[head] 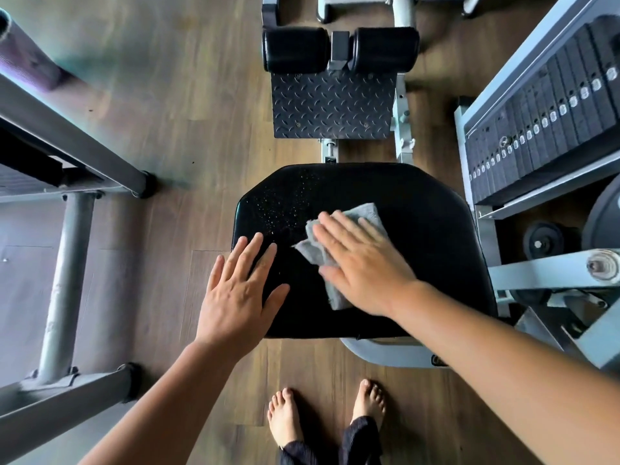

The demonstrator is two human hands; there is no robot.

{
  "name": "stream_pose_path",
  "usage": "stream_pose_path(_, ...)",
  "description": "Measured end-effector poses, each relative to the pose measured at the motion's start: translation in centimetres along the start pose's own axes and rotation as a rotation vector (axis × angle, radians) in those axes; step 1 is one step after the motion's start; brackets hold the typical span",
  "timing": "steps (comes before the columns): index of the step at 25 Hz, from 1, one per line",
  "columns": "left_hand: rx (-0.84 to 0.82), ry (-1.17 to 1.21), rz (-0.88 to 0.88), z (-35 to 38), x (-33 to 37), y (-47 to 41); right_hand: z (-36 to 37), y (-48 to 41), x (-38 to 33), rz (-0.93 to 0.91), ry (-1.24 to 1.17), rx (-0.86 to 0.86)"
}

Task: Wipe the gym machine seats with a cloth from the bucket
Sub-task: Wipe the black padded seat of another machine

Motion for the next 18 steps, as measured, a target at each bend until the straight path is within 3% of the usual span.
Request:
stream_pose_path(4, 0.008, 0.026, -0.018, 0.0, -1.2, 0.9, -2.6, -8.5, 5.3, 0.373, -0.083, 0.02)
stream_pose_path(6, 0.014, 0.039, -0.025, 0.1, -1.6, 1.2, -3.1, -11.2, 3.3, 0.434, -0.111, 0.028)
stream_pose_path(10, 0.01, 0.048, -0.019, 0.3, -2.0, 1.5, -0.8, -5.3, -4.8, 0.059, -0.039, 0.02)
stream_pose_path(13, -0.006, 0.056, -0.02, 0.1, -2.5, 1.9, 0.0, -1.0, -4.3, -0.147, 0.003, -0.013)
stream_pose_path(15, -0.016, 0.056, -0.031, 0.1, -2.9, 2.2, -0.9, -4.0, -1.1, -0.026, 0.028, 0.015)
stream_pose_path(18, -0.013, 0.057, -0.041, 0.2, -3.4, 3.0, -3.2, -11.5, 1.1, 0.312, -0.064, 0.014)
Point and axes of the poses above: each hand's wrist, its own y-axis away from the middle knuckle, its own z-axis out of the palm, x = y × z, the point moved 2 cm from there along -y, towards the middle knuckle, and after that the axes turned 6 degrees about -x, right-handed, at the moved point
